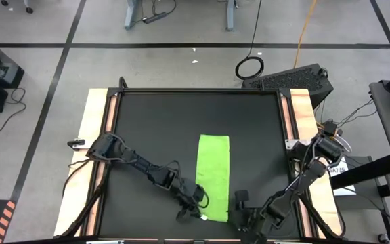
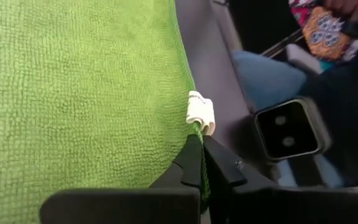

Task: Roll towel into tight, uniform cylinder
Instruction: Roll the green towel

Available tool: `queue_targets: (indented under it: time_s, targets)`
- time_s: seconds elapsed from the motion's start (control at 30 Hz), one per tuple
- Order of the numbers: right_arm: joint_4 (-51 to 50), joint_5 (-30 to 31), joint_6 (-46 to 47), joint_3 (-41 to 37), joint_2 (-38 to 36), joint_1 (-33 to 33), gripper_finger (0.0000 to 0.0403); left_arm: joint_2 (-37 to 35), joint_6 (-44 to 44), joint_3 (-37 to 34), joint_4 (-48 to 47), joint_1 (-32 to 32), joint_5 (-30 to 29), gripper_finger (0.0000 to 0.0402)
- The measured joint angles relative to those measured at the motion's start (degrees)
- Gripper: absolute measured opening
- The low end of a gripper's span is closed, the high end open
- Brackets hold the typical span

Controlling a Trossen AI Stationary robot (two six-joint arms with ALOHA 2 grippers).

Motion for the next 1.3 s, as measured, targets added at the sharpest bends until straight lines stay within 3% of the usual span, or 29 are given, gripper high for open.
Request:
queue_targets:
  time_s: [0.13, 0.23, 0.4, 0.6, 0.77, 1.3]
  targets:
    - [-1.0, 3.5, -8.1, 0.1, 0.4, 2.3, 0.0201, 0.0, -2.0, 0.0, 2.4, 0.6, 2.2, 0.0002]
    - [-0.9, 5.4, -13.3, 0.1, 2.5, 4.0, 0.0221, 0.0, -4.3, 0.0, 6.6, 1.1, 3.8, 0.0002]
    - [0.5, 6.7, -14.3, 0.1, 6.8, 5.4, 0.0199, 0.0, -5.9, 0.0, 8.0, 2.2, 4.5, 0.0002]
    - [1.3, 14.0, -12.8, 0.2, 8.2, 7.4, 0.0154, 0.0, -6.1, 0.0, 8.0, 2.8, 4.4, 0.0001]
    - [3.7, 13.2, -14.3, 0.2, 8.3, 7.4, 0.0137, 0.0, -7.3, 0.0, 7.9, 3.2, 4.1, 0.0001]
    - [10.6, 10.4, -18.0, 0.3, 11.4, 5.4, 0.0134, -0.1, -8.9, 0.1, 9.1, 3.5, 2.5, 0.0001]
